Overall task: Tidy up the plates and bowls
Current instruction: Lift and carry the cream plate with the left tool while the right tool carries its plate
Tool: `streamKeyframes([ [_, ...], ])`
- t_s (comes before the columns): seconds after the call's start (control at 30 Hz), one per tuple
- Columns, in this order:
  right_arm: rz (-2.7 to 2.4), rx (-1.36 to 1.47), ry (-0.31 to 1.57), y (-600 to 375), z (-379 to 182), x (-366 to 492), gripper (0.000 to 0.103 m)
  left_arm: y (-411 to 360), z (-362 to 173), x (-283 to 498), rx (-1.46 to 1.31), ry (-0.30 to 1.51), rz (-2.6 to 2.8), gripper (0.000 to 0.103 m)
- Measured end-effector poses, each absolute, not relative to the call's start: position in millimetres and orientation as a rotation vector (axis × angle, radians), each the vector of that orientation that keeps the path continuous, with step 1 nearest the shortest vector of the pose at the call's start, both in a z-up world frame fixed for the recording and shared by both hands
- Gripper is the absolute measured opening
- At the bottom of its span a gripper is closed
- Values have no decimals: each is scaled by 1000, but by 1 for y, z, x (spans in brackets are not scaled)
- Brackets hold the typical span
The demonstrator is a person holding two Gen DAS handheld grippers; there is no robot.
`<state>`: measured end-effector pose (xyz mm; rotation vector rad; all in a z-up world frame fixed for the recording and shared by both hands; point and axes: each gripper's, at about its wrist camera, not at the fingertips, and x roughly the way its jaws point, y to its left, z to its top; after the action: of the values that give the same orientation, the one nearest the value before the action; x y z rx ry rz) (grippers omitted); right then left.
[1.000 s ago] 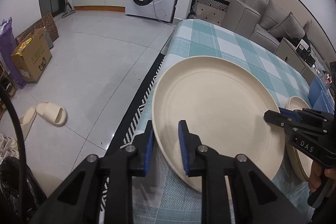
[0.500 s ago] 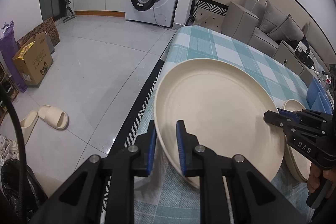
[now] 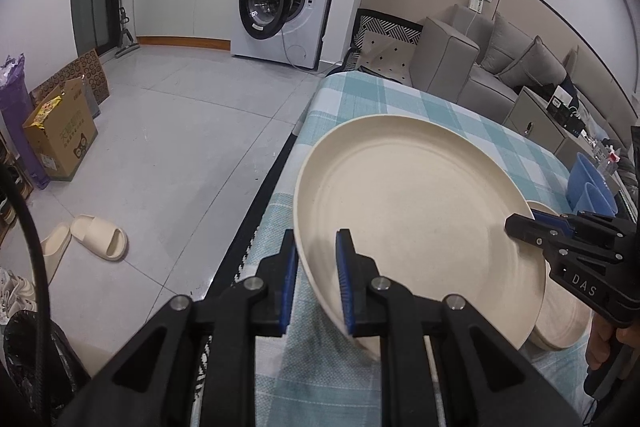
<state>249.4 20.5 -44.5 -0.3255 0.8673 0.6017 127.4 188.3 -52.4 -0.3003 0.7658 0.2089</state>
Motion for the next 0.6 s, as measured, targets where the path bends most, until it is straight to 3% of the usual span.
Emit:
streamKeyframes([
  [0.6,490,-272,831,-64,-15,220,16,120,-28,130,-193,747,79,17],
])
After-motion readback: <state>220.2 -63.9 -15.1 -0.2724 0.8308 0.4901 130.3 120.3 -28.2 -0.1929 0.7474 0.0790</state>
